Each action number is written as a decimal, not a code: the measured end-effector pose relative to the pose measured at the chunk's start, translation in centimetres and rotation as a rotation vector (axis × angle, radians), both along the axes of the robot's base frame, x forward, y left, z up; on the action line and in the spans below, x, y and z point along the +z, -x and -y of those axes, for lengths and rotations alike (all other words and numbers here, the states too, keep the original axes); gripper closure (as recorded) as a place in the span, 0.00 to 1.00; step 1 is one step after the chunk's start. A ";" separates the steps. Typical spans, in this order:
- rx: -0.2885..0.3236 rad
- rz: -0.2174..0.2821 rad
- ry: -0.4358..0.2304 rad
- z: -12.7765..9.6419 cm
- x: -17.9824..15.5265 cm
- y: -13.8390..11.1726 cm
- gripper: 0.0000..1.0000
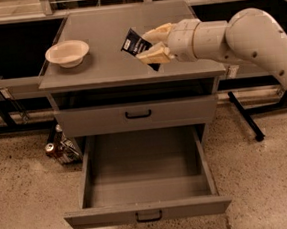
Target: Pick rxbar blueberry from middle drawer and place on counter
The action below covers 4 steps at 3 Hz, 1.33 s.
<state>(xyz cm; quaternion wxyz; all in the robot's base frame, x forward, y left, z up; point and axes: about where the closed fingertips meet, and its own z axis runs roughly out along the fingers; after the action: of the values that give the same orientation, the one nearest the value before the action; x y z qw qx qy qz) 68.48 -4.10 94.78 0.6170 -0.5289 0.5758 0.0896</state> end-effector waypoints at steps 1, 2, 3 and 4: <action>-0.081 -0.054 -0.041 0.5 0.3 -3.1 1.00; -0.178 -0.134 -0.081 1.7 -2.2 -7.5 0.97; -0.236 -0.182 -0.107 2.5 -4.0 -9.4 0.74; -0.262 -0.202 -0.119 2.9 -4.8 -10.3 0.51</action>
Offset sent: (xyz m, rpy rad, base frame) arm 0.1086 -0.0324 -0.0383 0.1107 0.1898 -0.2514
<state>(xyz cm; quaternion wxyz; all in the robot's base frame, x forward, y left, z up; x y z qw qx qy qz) 78.81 -6.97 90.00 0.5927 -0.4003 0.6924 0.0950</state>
